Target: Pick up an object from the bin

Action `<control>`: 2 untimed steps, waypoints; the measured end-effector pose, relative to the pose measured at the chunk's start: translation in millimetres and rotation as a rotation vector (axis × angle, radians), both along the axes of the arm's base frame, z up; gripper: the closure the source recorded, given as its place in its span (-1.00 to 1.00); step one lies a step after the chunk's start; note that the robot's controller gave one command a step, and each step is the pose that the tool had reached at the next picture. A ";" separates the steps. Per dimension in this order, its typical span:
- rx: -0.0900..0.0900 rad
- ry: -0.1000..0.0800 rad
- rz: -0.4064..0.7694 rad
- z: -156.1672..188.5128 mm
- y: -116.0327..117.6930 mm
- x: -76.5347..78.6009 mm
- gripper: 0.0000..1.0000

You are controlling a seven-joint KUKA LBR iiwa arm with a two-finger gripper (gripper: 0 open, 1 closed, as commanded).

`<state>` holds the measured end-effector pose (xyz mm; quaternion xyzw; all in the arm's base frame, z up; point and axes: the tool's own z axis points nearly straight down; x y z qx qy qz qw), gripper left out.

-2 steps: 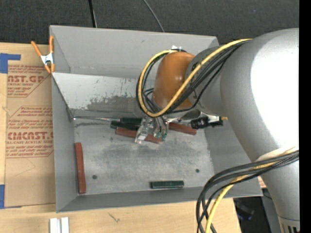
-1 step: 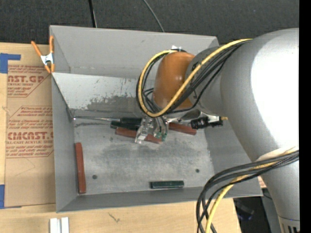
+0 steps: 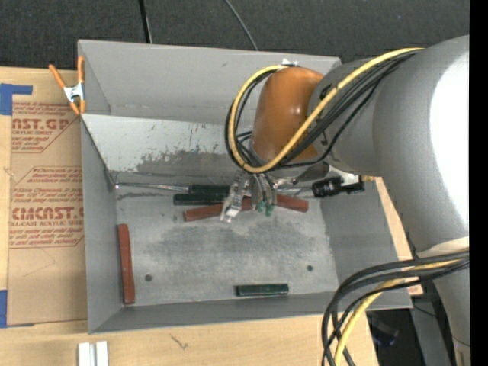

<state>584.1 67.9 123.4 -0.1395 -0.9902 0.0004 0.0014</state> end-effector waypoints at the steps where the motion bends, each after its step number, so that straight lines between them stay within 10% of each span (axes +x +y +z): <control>1: 0.000 -0.010 0.042 -43.2 -7.3 10.2 -1.00; 2: -0.001 -0.012 0.043 -43.5 -8.2 11.0 1.00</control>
Offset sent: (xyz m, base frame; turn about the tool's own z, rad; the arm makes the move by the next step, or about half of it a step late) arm 0.0000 0.0000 0.0000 0.0000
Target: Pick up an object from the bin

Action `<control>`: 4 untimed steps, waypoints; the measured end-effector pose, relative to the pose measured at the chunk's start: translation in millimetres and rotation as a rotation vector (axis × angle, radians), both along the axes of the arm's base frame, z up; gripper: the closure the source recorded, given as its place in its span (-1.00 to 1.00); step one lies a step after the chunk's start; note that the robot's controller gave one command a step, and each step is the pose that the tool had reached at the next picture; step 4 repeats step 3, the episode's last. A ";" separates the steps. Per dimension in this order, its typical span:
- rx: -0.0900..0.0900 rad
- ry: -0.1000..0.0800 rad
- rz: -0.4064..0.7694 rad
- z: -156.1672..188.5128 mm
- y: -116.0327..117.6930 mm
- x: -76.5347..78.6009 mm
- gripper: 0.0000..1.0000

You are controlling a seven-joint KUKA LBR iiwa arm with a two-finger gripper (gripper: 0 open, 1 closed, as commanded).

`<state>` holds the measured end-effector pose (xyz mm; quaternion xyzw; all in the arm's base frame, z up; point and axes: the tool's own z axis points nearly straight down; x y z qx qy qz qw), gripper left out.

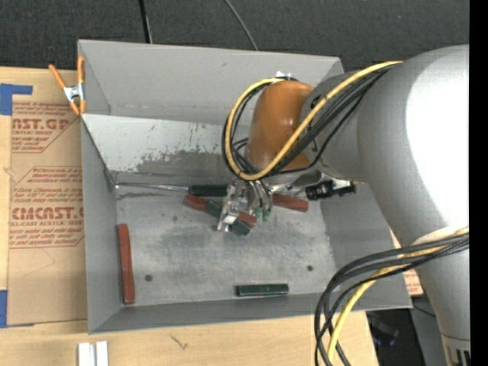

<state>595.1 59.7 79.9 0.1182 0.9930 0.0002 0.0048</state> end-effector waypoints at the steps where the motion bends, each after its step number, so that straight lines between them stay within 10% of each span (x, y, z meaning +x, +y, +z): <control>1: 0.000 0.000 0.000 0.0 0.0 0.0 1.00; 2: 0.000 0.000 0.000 0.0 0.0 0.0 1.00; 3: 0.001 0.007 -0.012 133.9 -38.1 -6.5 1.00; 4: 0.001 0.007 -0.012 133.9 -38.1 -6.5 1.00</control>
Offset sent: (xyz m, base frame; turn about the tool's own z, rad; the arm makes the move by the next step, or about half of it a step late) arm -0.0076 -0.0608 -0.0099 -0.2564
